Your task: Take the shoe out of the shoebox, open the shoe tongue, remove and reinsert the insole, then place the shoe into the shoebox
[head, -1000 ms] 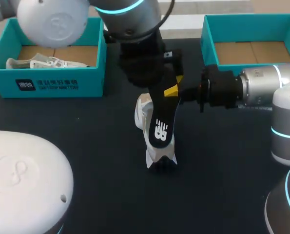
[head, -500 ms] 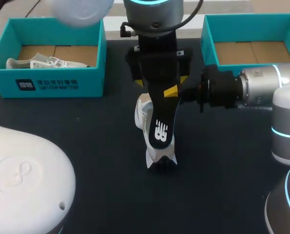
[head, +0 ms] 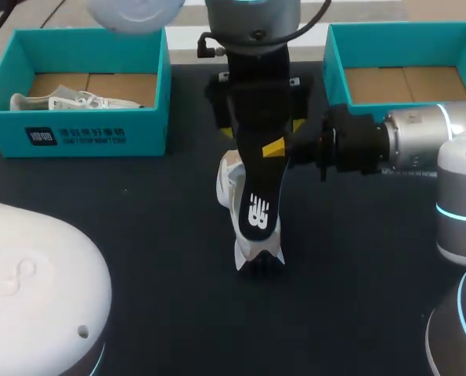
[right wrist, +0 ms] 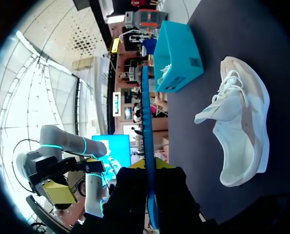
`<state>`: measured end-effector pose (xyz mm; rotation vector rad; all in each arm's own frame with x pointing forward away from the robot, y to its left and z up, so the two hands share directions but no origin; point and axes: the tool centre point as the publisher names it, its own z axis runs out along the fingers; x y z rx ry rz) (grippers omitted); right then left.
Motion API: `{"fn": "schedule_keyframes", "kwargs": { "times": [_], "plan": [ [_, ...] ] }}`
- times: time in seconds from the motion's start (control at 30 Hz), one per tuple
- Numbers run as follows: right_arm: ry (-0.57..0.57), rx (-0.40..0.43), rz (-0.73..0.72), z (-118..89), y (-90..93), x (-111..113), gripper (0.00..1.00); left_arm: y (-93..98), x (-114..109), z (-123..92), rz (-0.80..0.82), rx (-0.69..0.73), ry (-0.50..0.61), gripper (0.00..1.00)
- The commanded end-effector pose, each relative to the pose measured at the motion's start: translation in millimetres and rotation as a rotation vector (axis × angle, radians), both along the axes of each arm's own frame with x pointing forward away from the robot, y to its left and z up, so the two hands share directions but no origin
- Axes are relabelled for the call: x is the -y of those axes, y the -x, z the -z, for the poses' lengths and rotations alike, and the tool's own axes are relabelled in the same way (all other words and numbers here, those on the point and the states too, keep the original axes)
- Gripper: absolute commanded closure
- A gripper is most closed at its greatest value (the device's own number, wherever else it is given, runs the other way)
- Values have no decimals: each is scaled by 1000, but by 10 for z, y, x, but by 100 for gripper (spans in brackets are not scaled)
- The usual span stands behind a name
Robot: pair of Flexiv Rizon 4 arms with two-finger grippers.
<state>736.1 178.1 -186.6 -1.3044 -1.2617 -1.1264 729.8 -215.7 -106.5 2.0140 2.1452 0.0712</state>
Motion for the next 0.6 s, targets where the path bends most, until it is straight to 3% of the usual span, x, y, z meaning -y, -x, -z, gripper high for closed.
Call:
{"fn": "schedule_keyframes", "kwargs": {
  "times": [0.03,0.17,0.6],
  "plan": [
    [7,-3,2,-7,12,-21,100,-22,-137,22,3,-7,119,0],
    [8,-9,0,1,18,-32,100,-19,-215,14,27,21,301,0],
    [14,-28,-5,12,19,-32,100,8,-543,127,59,46,691,0]
  ]
}}
